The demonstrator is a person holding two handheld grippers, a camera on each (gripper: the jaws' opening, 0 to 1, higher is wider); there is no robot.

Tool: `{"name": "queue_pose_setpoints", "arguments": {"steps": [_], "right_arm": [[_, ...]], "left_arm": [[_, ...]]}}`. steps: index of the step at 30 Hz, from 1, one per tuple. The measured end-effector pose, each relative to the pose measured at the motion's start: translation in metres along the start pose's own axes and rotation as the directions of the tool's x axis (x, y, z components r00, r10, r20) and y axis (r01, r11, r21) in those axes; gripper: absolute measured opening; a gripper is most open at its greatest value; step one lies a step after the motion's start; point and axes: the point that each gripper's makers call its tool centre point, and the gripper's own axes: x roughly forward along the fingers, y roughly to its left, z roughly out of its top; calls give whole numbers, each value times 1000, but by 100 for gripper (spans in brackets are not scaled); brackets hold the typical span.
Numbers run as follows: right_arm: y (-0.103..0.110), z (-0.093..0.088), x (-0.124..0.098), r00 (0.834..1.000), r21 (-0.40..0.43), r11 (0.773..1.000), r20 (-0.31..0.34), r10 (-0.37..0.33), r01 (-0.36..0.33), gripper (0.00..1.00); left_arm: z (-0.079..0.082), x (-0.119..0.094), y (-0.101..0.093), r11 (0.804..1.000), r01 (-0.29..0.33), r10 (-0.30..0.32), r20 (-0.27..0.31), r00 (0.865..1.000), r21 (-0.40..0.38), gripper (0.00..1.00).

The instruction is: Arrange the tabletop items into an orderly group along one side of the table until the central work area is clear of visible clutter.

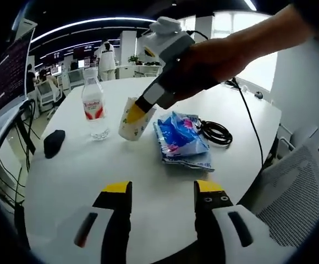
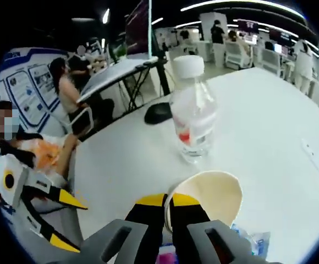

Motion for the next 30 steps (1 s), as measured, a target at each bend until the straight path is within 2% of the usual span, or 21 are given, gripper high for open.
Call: {"name": "queue_pose_setpoints", "arguments": {"steps": [4,9,14,22,30], "right_arm": [[-2,-5,9,998,-120,993,-66,-19,11,0],[-5,-14,16,988,-254,966,-139,-75,38,0],[-5,-12,20,983,-315,948,-154,-99,46,0],[-18,-3,25,974,-397,915,-172,-146,67,0],[-30,7,32,970,-423,902,-173,-171,84,0]], "left_arm": [[0,1,-4,1000,16,-16,-9,1000,11,44],[-1,0,-6,1000,23,-23,-19,1000,22,43],[-4,1,-8,999,30,-29,-28,999,24,43],[-3,3,-14,999,45,-44,-27,999,23,43],[-3,3,-16,998,52,-51,-25,998,19,43]]}}
